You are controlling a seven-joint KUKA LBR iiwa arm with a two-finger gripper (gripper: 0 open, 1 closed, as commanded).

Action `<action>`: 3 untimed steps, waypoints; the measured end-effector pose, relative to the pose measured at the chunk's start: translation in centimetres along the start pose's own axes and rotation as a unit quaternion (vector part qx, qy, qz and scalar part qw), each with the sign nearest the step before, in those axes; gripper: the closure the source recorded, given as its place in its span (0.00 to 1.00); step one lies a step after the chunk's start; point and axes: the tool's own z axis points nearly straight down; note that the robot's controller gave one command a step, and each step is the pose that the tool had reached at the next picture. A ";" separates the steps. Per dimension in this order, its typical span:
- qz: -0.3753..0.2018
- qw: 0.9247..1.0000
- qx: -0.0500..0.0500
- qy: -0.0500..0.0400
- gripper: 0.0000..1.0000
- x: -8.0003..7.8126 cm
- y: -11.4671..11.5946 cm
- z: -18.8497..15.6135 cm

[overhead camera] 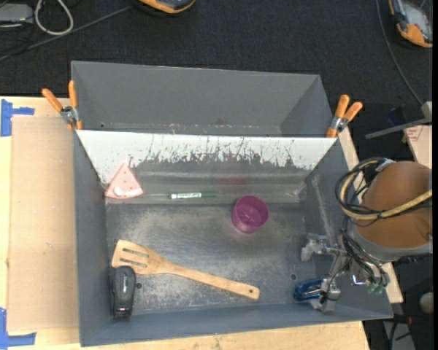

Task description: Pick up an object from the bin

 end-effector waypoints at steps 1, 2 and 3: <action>-0.005 1.000 0.004 -0.018 0.00 -0.7 -1.9 2.6; 0.041 0.999 0.001 -0.005 1.00 -0.5 -0.6 2.8; 0.040 0.999 0.001 -0.005 1.00 -0.5 -0.6 2.8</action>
Offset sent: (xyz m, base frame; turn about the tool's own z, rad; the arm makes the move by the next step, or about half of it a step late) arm 0.0042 -0.0067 -0.0270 0.0825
